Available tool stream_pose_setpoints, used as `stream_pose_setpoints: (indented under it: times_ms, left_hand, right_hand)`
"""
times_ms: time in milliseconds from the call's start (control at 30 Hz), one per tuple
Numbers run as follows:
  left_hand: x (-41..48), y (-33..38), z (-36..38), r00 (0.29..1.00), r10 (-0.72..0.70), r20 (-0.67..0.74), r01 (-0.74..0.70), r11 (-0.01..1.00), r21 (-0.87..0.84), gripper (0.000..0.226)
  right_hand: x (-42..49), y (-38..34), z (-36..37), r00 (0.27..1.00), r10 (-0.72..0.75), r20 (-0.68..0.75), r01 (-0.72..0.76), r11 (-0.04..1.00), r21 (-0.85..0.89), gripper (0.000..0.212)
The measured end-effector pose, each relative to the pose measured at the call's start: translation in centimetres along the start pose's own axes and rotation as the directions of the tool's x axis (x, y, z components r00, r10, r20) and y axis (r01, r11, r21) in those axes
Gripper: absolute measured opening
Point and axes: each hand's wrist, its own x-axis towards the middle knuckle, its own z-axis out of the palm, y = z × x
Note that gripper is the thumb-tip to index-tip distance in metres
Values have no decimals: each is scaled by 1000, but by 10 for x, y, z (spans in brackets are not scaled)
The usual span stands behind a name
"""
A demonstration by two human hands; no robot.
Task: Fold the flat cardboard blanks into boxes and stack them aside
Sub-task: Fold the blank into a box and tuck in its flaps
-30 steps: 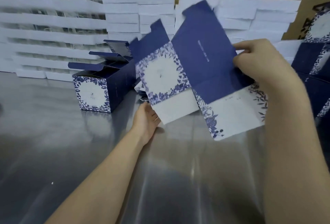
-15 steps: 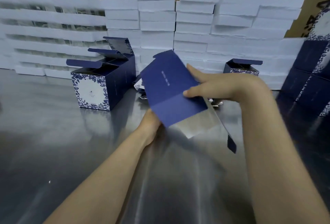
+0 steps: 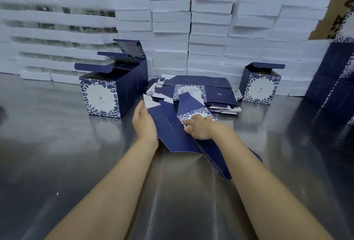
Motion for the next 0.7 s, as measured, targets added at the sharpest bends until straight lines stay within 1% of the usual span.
stream_pose_setpoints:
  times_ms: [33,67,100,133,167,200,233,267,300,333,367,433,533,600,633,700]
  left_hand:
    - [2,0,-6,971,238,2,-231,940,252,36]
    - [4,1,-11,883,458,100,-448,762,467,42]
    - [8,-1,-13,773,588,238,-597,547,587,45]
    - [10,-1,-15,708,600,371,-669,405,623,46]
    - [8,-2,-15,701,511,497,-699,356,620,45]
    - [7,-7,-13,682,358,638,-731,310,608,44]
    - [3,-14,-9,617,165,769,-781,245,574,45]
    - [0,-21,-5,555,-23,831,-817,170,551,46]
    - [-3,-27,-2,531,-166,831,-831,89,549,48]
    - [-5,-30,2,543,-245,803,-825,24,565,50]
    - [-5,-32,4,572,-283,770,-808,-32,589,51]
    - [-2,-33,6,622,-315,717,-773,-97,627,53]
    - [-4,-34,8,658,-328,678,-740,-115,663,54]
    - [-5,-35,8,684,-324,654,-715,-120,688,55]
    - [-4,-35,5,708,-312,633,-693,-137,708,57]
    - [2,-31,-2,755,-292,587,-645,-173,744,63]
  right_hand:
    - [-1,-3,-1,1000,25,6,-24,999,-25,51]
    - [-1,-5,-3,999,50,5,-50,998,-50,52]
    - [-2,-7,-6,997,76,-2,-76,994,-77,53]
    - [-5,-9,-9,995,95,-10,-95,989,-110,53]
    - [-8,-12,-12,993,114,-20,-116,984,-136,51]
    - [-12,-14,-14,992,123,-35,-127,980,-154,50]
    - [-13,-17,-14,990,132,-49,-138,979,-150,50]
    - [-15,-19,-12,988,145,-59,-152,980,-126,51]
    - [-14,-21,-8,984,164,-64,-169,981,-93,52]
    - [-14,-22,-3,981,183,-66,-187,980,-60,54]
    - [-13,-21,2,977,201,-69,-204,978,-35,55]
    - [-9,-15,12,977,197,-87,-198,980,-5,56]
    - [-2,0,27,986,119,-117,-113,992,53,61]
    - [1,9,33,987,59,-151,-52,997,52,65]
    - [1,14,35,984,39,-173,-31,998,50,70]
    - [1,31,34,977,55,-207,-45,998,52,80]
